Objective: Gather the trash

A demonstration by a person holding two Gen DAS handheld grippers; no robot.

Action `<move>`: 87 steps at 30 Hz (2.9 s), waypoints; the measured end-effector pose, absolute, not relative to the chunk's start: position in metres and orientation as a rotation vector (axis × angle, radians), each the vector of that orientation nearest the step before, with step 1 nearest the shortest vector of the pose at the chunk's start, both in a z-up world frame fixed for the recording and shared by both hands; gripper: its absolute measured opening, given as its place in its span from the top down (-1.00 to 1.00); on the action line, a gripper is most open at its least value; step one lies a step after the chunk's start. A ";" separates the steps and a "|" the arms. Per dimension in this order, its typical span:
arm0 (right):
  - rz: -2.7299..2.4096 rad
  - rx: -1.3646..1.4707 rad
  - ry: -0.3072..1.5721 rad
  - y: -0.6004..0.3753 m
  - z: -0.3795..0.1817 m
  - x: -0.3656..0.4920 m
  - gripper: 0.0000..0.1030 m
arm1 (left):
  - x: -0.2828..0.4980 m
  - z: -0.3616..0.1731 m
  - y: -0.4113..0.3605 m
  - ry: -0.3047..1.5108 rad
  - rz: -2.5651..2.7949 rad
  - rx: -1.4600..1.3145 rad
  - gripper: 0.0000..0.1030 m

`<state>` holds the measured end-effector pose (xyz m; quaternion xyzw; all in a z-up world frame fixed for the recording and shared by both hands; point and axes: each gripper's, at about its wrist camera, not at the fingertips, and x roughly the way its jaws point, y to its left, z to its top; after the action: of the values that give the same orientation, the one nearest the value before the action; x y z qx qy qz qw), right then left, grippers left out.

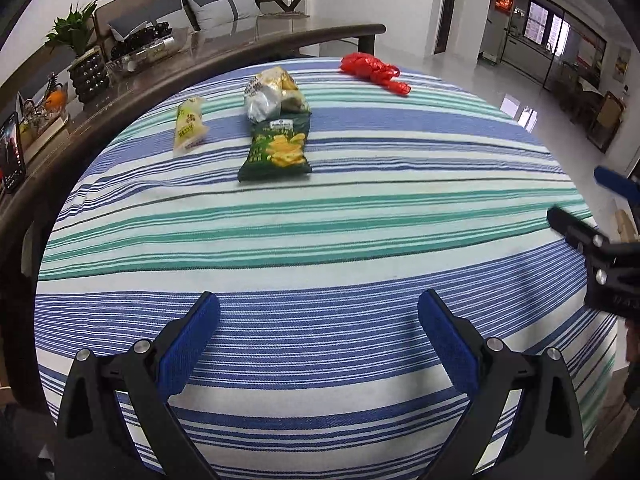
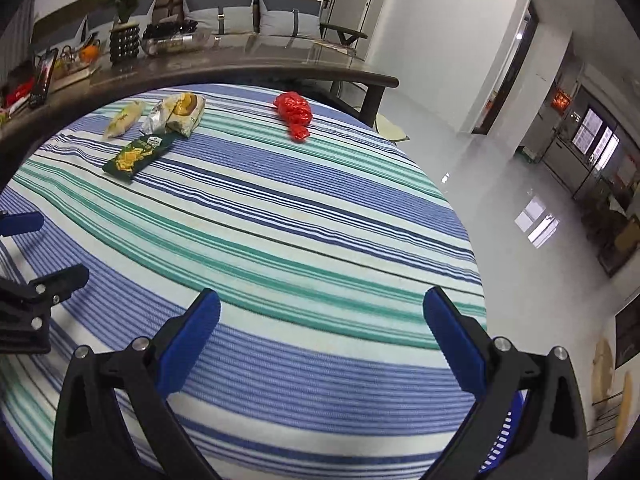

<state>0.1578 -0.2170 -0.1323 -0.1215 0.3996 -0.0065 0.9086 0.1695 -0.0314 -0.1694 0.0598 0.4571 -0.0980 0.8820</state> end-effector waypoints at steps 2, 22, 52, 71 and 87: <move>-0.024 -0.268 0.820 -0.214 -0.133 0.164 -0.91 | 0.171 -0.175 -0.032 0.963 -0.196 0.134 -0.90; 0.145 -0.047 0.979 -0.221 -0.176 0.202 -0.91 | 0.265 -0.155 -0.012 0.954 -0.253 0.079 -0.90; 0.224 0.042 1.032 -0.191 -0.166 0.474 -0.53 | 0.289 -0.173 -0.020 0.914 -0.300 0.065 0.18; 0.187 0.031 0.958 -0.267 -0.156 0.211 0.29 | 0.216 -0.163 -0.062 0.940 -0.464 0.031 0.24; 0.192 -0.035 0.936 -0.236 -0.174 0.166 -0.63 | 0.168 -0.178 -0.080 0.943 -0.398 0.222 -0.81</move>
<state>0.1656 -0.2361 -0.1738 -0.0170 0.4503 0.0925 0.8879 0.1676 -0.0797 -0.1780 0.1059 0.4502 -0.1900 0.8660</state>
